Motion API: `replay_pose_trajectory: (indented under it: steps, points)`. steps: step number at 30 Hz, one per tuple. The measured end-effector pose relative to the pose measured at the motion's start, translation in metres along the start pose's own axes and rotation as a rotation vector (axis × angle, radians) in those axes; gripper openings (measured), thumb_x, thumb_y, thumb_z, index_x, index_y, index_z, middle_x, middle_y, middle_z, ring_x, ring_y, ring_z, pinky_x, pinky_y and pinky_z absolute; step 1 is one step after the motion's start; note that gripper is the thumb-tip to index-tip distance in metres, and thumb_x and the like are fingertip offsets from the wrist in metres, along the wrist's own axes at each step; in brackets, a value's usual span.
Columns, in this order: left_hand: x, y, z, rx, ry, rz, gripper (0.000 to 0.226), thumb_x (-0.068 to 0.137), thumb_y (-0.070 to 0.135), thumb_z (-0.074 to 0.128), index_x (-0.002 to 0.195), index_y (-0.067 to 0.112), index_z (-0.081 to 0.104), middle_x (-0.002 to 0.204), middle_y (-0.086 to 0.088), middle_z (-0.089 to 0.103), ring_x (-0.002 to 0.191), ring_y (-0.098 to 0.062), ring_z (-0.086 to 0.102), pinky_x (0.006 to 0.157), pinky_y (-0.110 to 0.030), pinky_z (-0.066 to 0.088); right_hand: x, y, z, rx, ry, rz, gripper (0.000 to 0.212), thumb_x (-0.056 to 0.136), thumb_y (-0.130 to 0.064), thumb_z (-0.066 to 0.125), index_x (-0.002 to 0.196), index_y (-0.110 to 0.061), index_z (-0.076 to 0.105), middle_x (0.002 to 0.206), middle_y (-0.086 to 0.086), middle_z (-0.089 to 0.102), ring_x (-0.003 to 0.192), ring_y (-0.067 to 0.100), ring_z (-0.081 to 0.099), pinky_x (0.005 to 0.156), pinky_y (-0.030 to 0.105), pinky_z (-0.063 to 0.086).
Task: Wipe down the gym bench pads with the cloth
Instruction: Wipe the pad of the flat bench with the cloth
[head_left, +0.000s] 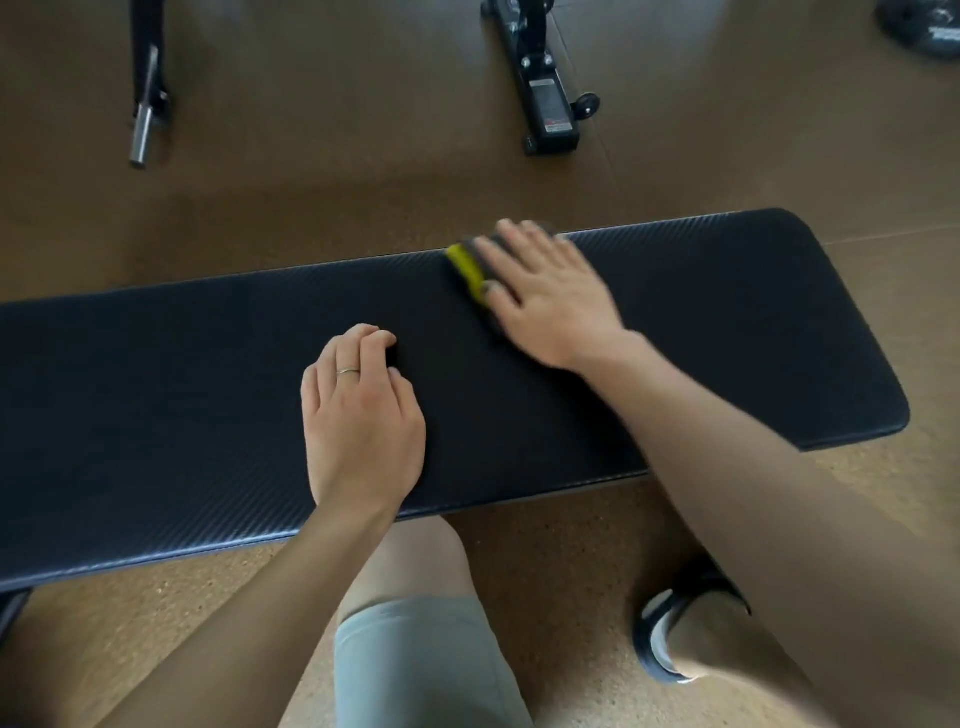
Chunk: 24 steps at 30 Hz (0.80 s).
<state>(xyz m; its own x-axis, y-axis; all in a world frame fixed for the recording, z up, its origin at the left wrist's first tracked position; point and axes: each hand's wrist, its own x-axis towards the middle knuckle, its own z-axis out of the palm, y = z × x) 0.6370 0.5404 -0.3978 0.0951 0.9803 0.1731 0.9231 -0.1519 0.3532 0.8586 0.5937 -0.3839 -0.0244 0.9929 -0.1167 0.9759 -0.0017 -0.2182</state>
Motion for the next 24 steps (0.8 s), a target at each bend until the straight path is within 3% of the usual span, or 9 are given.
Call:
replay_pose_trajectory:
  steps: [3,6,11,14,20,24]
  points:
    - [0.000,0.000,0.000,0.003,0.001,0.005,0.031,0.104,0.020,0.041,0.131,0.016,0.055,0.141,0.000,0.053,0.136,-0.021,0.044,0.120,-0.038,0.027,-0.008,0.046,-0.010,-0.020,-0.019,0.195,0.059,0.108,-0.053,0.016,0.164,-0.038,0.009,0.173,-0.005,0.002,0.159,0.014,-0.003,0.129,0.039,-0.002]
    - [0.000,0.000,0.001,-0.011,0.003,0.002,0.030,0.104,0.019,0.042,0.130,0.016,0.055,0.141,-0.001,0.053,0.136,-0.022,0.045,0.119,-0.040,0.029,-0.007,0.021,-0.001,0.029,0.011,0.325,0.060,0.107,-0.050,0.015,0.165,-0.033,0.008,0.173,0.001,-0.003,0.159,0.020,-0.008,0.128,0.043,-0.007]
    - [0.000,-0.001,0.001,-0.024,0.016,0.011,0.028,0.103,0.017,0.044,0.128,0.015,0.056,0.138,-0.002,0.054,0.134,-0.023,0.045,0.117,-0.042,0.031,-0.051,-0.064,0.020,0.062,0.010,0.086,0.058,0.108,-0.047,0.019,0.164,-0.035,0.010,0.173,0.000,-0.002,0.159,0.021,-0.007,0.128,0.044,-0.006]
    - [0.001,-0.002,0.000,-0.022,0.008,0.018,0.029,0.103,0.018,0.043,0.129,0.017,0.055,0.139,-0.001,0.054,0.135,-0.022,0.045,0.117,-0.041,0.031,-0.079,-0.065,0.023,0.055,0.000,-0.002,0.056,0.108,-0.049,0.018,0.163,-0.040,0.011,0.173,-0.003,0.000,0.159,0.018,-0.005,0.129,0.043,-0.004]
    - [0.002,-0.003,0.000,-0.052,0.007,0.010,0.029,0.103,0.018,0.044,0.128,0.017,0.057,0.139,-0.002,0.056,0.135,-0.023,0.046,0.119,-0.043,0.030,-0.051,0.012,0.001,-0.052,-0.026,0.190,0.056,0.108,-0.050,0.011,0.163,-0.043,0.003,0.173,-0.005,-0.005,0.158,0.014,-0.009,0.128,0.040,-0.005]
    - [0.000,-0.001,0.000,-0.052,0.014,0.019,0.029,0.103,0.017,0.044,0.128,0.016,0.057,0.138,-0.002,0.056,0.134,-0.024,0.046,0.118,-0.043,0.031,-0.061,-0.024,0.013,0.015,0.008,0.235,0.058,0.108,-0.045,0.016,0.164,-0.036,0.010,0.173,0.001,0.000,0.159,0.023,-0.003,0.128,0.045,-0.003]
